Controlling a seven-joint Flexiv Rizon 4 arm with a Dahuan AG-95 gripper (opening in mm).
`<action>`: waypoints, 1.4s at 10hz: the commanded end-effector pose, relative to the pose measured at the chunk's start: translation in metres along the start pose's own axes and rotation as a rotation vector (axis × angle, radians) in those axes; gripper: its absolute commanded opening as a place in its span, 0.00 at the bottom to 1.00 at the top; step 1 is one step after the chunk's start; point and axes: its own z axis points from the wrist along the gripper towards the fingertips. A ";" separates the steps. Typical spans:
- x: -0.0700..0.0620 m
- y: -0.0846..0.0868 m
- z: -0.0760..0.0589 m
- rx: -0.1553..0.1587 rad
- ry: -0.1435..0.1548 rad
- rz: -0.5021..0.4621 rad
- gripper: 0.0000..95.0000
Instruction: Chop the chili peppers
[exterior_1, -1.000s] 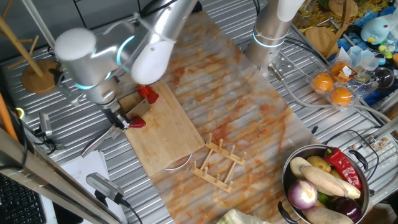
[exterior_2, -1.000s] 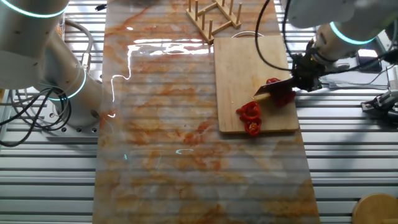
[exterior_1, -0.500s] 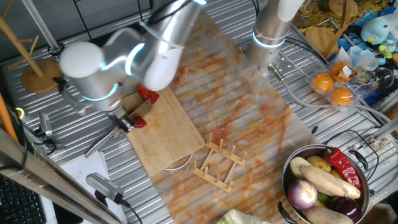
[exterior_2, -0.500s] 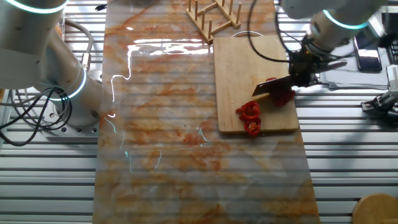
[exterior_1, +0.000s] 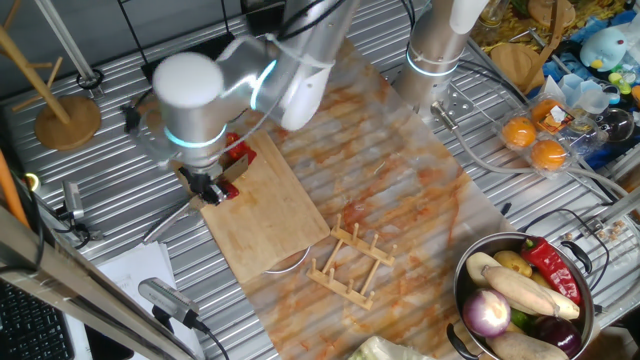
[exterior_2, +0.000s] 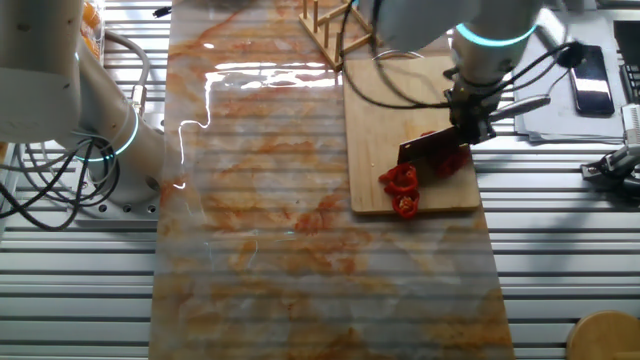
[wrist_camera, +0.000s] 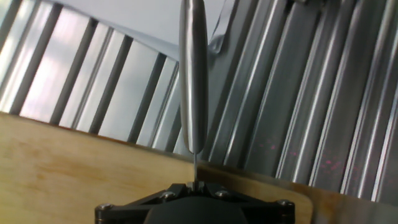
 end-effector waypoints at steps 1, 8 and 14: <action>-0.003 0.001 -0.003 -0.101 0.001 0.086 0.00; -0.015 0.006 -0.006 -0.125 0.058 0.099 0.00; -0.016 0.005 0.004 -0.133 0.012 0.050 0.00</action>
